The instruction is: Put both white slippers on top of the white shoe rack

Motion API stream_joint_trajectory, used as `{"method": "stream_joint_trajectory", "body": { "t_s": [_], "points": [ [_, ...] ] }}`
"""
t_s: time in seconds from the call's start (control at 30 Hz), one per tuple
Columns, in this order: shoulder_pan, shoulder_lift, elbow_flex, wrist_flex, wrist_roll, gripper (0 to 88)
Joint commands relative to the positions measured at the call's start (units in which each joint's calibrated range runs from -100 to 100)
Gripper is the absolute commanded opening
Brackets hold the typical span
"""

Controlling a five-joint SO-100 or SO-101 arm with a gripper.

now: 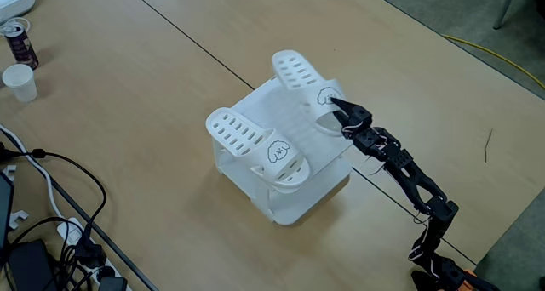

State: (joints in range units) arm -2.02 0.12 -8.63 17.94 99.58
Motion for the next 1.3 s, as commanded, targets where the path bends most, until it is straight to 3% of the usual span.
{"method": "stream_joint_trajectory", "body": {
  "t_s": [0.0,0.63,0.87,1.27],
  "points": [
    [-1.84,-7.07,-2.15,0.01,0.42,0.8],
    [-3.24,-12.7,10.47,-0.17,0.42,1.3],
    [-3.41,-12.37,10.56,-0.34,0.42,12.9],
    [-2.75,-12.45,11.38,-0.17,0.42,13.6]
  ]
}}
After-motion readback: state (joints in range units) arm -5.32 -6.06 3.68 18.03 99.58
